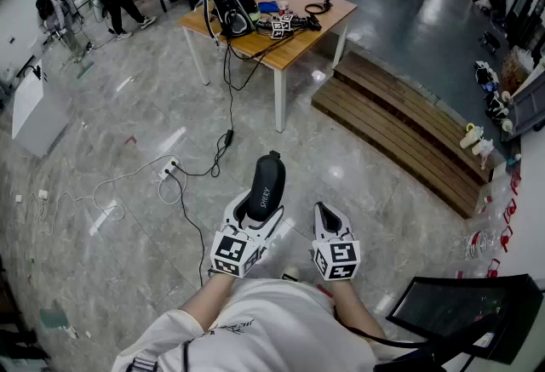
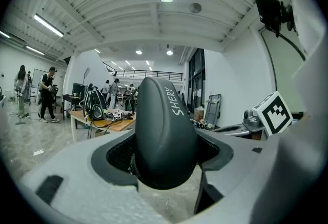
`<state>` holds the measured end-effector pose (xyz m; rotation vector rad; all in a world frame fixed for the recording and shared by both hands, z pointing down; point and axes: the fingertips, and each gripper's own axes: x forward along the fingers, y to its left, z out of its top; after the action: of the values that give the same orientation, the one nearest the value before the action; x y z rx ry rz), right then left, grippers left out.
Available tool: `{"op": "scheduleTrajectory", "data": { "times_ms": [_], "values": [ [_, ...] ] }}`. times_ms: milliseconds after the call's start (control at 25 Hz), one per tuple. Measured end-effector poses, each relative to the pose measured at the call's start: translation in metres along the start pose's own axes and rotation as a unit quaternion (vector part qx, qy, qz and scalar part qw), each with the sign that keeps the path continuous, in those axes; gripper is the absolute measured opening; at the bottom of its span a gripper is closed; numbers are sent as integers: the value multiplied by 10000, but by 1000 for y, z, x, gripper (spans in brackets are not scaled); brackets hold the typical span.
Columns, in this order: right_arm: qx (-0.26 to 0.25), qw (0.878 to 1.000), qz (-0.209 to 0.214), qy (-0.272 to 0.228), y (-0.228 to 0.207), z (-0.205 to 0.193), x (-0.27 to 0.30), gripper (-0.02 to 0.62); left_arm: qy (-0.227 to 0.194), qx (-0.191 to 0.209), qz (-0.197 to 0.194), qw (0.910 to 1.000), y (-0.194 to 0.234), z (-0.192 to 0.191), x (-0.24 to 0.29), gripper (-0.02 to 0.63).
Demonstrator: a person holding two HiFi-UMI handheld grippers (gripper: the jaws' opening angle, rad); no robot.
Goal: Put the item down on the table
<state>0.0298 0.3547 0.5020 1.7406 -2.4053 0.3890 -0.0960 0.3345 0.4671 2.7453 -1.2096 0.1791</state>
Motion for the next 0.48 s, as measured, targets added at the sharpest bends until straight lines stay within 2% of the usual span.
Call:
{"op": "scheduleTrajectory", "data": {
  "times_ms": [240, 480],
  "values": [
    [-14, 9998, 144, 113, -31, 6, 28, 3, 57, -42, 119, 9999, 2, -3, 31, 334],
    [-23, 9996, 244, 166, -51, 21, 86, 5, 82, -143, 134, 9998, 38, -5, 81, 334]
  ]
}}
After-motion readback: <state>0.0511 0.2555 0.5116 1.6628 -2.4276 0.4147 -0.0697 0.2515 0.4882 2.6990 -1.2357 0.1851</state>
